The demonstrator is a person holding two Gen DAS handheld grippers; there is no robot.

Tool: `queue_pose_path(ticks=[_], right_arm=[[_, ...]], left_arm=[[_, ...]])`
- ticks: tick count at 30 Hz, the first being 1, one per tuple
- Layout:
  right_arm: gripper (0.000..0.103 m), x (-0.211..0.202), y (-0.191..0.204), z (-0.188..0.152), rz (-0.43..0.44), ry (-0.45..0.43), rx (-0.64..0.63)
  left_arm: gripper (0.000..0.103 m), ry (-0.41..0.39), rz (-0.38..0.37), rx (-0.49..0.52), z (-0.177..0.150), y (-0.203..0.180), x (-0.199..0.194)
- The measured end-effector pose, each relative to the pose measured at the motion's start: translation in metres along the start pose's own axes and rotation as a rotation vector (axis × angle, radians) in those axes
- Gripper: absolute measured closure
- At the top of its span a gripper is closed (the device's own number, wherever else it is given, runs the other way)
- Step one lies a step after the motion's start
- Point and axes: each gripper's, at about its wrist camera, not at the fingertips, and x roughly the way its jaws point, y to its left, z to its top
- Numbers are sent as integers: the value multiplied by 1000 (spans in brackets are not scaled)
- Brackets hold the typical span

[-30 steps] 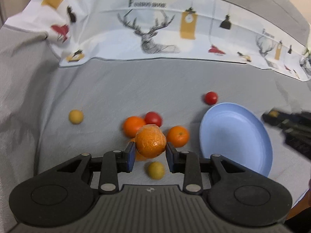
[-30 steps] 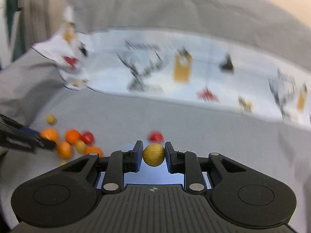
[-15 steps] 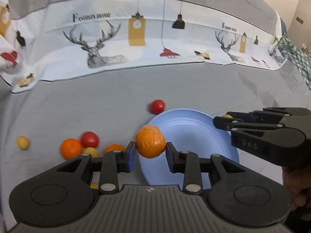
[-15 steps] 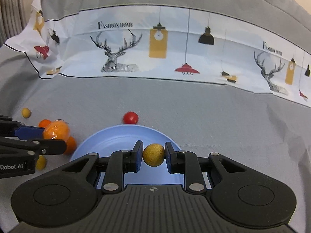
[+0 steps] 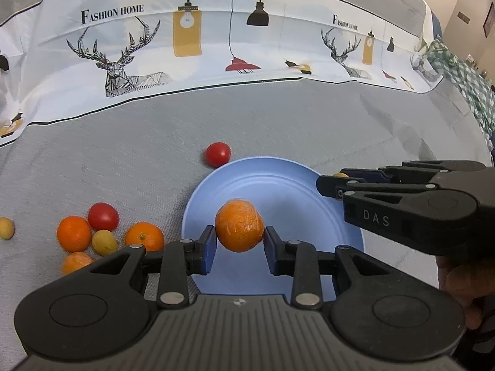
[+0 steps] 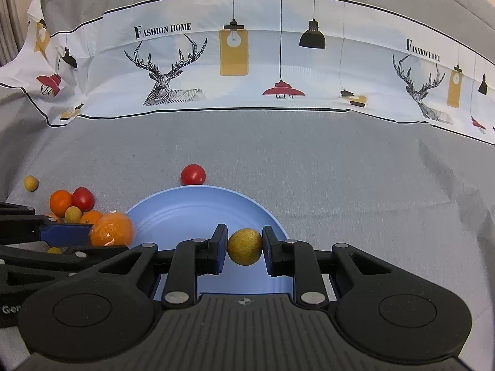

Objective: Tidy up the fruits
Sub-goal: 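Carry the orange and yellow plum over the blue plate with both tools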

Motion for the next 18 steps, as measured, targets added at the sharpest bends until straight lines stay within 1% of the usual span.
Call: queue_pose_path(ticks=[4,10,18], right_arm=[[78,-1,-2,1,-1,-4,9],[78,0,-4,0,1,-1,21],[78,1,-2,0,9,9,8]], left_arm=[[66,-3,-5,0,0,0,0],[67,3,-19,-32,0,7,-1],[66,32,-51,10,-4,-4,3]])
